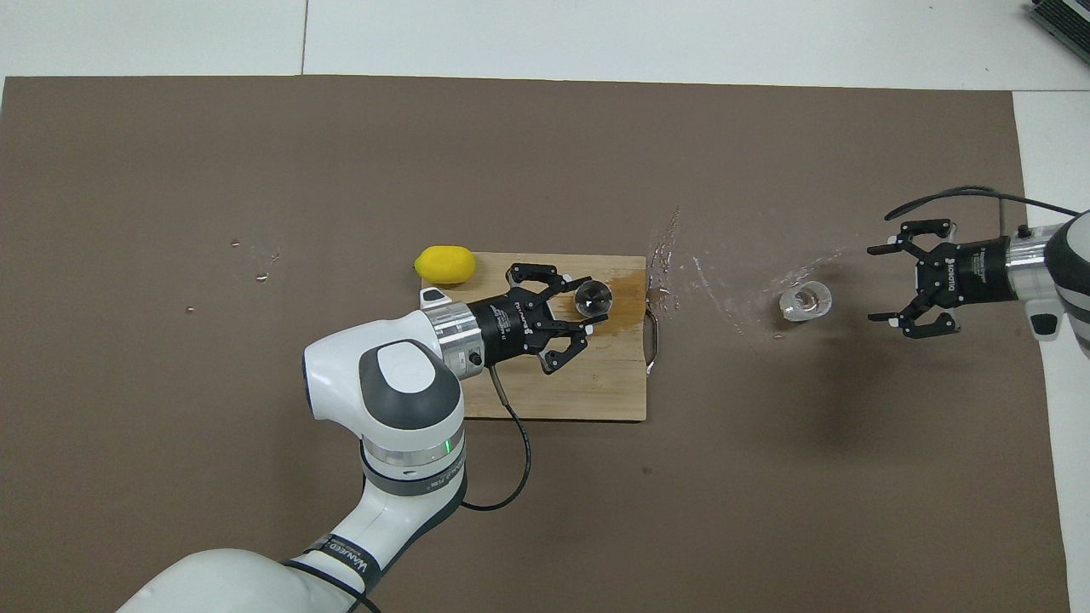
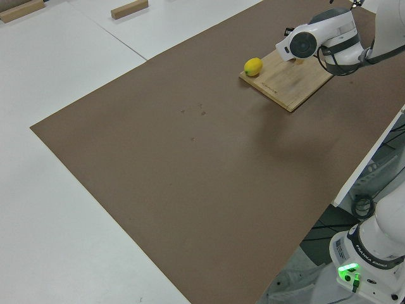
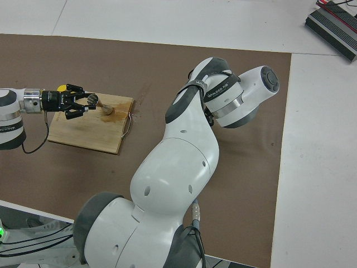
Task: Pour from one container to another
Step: 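Set the metal cup on the board while the right gripper grasps the glass, then lift the clear glass with the right gripper while the left gripper withdraws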
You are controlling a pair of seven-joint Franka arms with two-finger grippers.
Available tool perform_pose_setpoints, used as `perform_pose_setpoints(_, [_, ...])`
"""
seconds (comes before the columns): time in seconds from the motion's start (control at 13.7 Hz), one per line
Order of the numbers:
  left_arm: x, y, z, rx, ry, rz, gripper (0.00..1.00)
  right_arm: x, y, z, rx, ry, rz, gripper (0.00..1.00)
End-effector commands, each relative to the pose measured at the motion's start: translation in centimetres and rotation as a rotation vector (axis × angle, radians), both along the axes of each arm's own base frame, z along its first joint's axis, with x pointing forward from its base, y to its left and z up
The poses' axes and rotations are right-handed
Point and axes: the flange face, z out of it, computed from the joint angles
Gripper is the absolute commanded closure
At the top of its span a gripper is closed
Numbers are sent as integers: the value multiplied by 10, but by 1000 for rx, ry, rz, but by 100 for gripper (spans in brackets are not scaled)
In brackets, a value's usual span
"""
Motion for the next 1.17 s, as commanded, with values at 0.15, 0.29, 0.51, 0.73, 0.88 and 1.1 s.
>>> perform_pose_setpoints(0.15, [-9,-9,-1,15,15,13,100,-26,12,-26,12,25,-59,0])
perform_pose_setpoints(0.29, [-9,-7,-4,29,17,25,100,-25,18,-26,20,3,-31,0])
perform_pose_setpoints(0.51, [-9,-5,-4,37,32,44,96,-34,36,-36,34,-2,-33,0])
perform_pose_setpoints(0.73, [-10,-8,-3,39,42,53,0,-37,42,-42,56,-42,-77,0])
perform_pose_setpoints(0.88, [-12,-12,-1,37,40,47,0,-34,49,-43,36,-58,-73,0])
perform_pose_setpoints(1.1, [-12,-14,0,36,34,43,0,-29,61,-44,12,-71,-59,0])
